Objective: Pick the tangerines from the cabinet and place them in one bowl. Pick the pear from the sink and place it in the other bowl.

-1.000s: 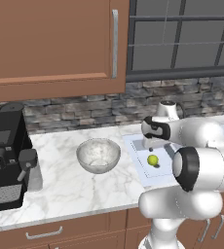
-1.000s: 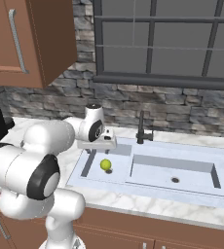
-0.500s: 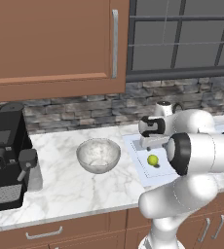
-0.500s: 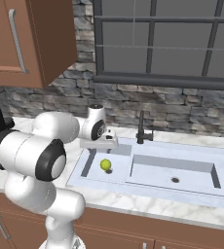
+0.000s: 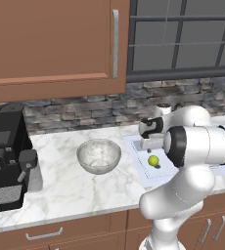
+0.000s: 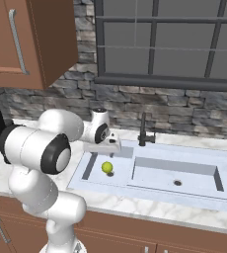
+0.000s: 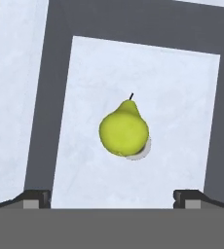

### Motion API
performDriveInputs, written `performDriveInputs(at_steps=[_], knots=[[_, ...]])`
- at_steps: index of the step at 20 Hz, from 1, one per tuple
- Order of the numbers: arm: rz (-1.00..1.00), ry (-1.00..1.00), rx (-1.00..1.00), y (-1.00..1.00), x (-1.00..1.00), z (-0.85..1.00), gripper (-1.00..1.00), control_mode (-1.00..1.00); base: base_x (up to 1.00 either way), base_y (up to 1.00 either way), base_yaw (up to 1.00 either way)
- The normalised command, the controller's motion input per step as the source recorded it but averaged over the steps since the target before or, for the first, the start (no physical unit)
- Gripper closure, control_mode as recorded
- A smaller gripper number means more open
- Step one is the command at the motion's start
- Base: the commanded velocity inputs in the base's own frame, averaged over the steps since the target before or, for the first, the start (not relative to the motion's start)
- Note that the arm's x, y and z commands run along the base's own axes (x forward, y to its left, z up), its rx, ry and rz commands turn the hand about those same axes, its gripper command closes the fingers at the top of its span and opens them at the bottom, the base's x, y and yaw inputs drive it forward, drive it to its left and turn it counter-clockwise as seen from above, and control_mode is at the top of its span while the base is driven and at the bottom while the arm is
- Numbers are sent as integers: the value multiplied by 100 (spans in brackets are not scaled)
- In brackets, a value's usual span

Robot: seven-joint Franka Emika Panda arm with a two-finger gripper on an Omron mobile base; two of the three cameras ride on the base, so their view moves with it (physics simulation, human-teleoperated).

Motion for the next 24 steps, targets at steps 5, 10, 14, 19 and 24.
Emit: performDriveInputs(at_steps=[5,10,14,19,24], knots=[[0,0,0,-2,17,-24,-100,-100,0,0,0],[0,0,0,-3,18,-24,-100,-100,0,0,0],[0,3,0,-1,7,-16,-100,-100,0,0,0],[0,3,0,-1,6,-16,-100,-100,0,0,0],[0,5,0,0,0,-11,-100,-100,0,0,0]])
